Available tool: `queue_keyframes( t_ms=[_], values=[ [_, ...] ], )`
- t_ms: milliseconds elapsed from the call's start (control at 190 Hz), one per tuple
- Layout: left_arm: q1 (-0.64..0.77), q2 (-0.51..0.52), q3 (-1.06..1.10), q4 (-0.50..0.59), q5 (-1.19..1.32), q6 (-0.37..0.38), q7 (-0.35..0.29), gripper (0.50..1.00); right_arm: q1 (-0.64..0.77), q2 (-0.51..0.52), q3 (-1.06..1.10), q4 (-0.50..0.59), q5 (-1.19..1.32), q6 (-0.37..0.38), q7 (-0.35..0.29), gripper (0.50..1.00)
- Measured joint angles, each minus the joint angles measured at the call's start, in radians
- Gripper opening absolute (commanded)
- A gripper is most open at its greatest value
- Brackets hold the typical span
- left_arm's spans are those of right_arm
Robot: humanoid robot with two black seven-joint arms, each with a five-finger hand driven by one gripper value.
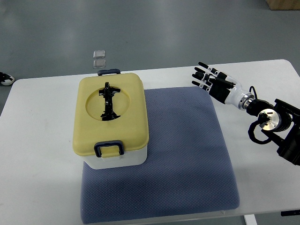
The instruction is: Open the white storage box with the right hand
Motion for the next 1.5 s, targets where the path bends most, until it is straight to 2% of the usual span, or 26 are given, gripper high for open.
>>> queue_keyframes(
  t_ms=[1189,1499],
  values=[
    [0.0,0.0,0.003,0.008,0.0,0.006,0.0,1.0,0.023,0.004,-0.006,0.001,-0.003,-0.018,0.0,0.932],
    [0.0,0.0,0.002,0.008,0.0,0.006,0.0,1.0,0.108,-0.02,-0.02,0.009,-0.263,-0.099,-0.002,0.932]
  ],
)
